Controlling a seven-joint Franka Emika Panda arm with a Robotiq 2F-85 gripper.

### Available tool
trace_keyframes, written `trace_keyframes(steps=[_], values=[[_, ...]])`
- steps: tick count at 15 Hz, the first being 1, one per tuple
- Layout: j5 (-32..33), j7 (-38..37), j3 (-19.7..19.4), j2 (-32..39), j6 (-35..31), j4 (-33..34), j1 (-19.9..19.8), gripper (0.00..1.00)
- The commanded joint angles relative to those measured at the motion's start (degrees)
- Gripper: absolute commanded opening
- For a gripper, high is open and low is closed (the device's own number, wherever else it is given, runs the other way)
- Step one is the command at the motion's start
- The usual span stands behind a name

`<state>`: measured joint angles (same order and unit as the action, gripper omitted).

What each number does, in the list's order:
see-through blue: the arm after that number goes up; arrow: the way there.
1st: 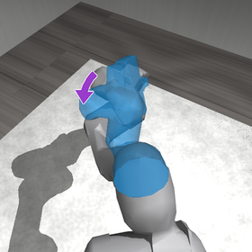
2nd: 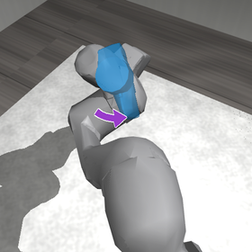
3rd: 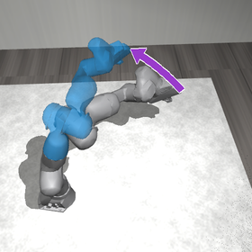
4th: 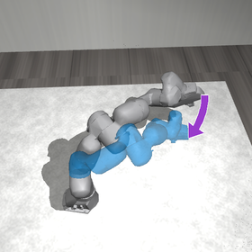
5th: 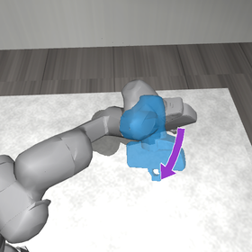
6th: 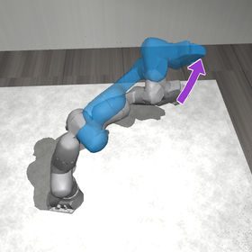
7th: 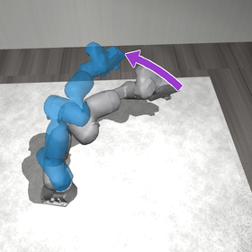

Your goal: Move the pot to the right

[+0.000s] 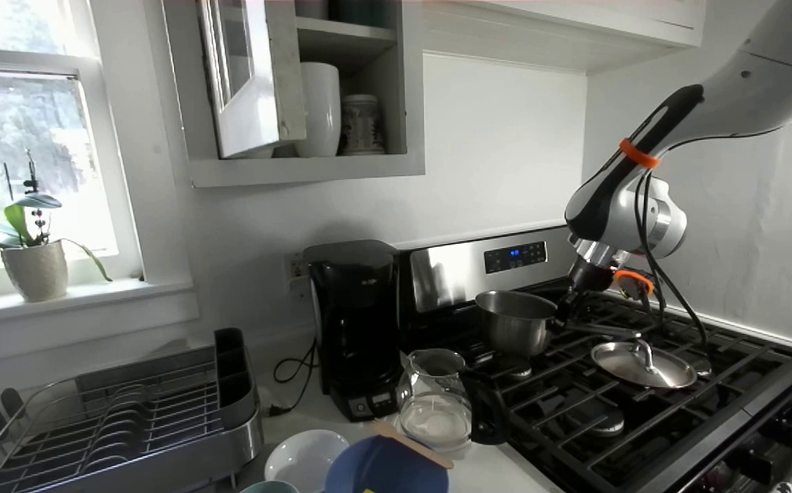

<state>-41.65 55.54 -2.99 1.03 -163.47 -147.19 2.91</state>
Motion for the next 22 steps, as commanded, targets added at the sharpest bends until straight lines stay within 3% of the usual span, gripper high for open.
trace_keyframes(steps=[1, 10, 17, 18, 21, 22], values=[[-4.56, 4.57, -0.45, -5.47, 2.13, -0.88, -0.48, 0.07], [10.32, -15.63, -2.41, -14.43, 0.67, -8.12, -5.78, 0.07], [17.9, -32.87, 0.73, -18.91, -3.43, -7.81, -15.36, 0.07], [22.1, -37.39, -3.01, -19.05, -4.98, -7.81, -12.97, 0.07], [30.94, -48.73, -1.93, -18.01, -8.33, -7.38, -17.86, 0.07], [31.62, -51.24, 2.08, -17.61, -8.44, -7.15, -23.03, 0.07]])
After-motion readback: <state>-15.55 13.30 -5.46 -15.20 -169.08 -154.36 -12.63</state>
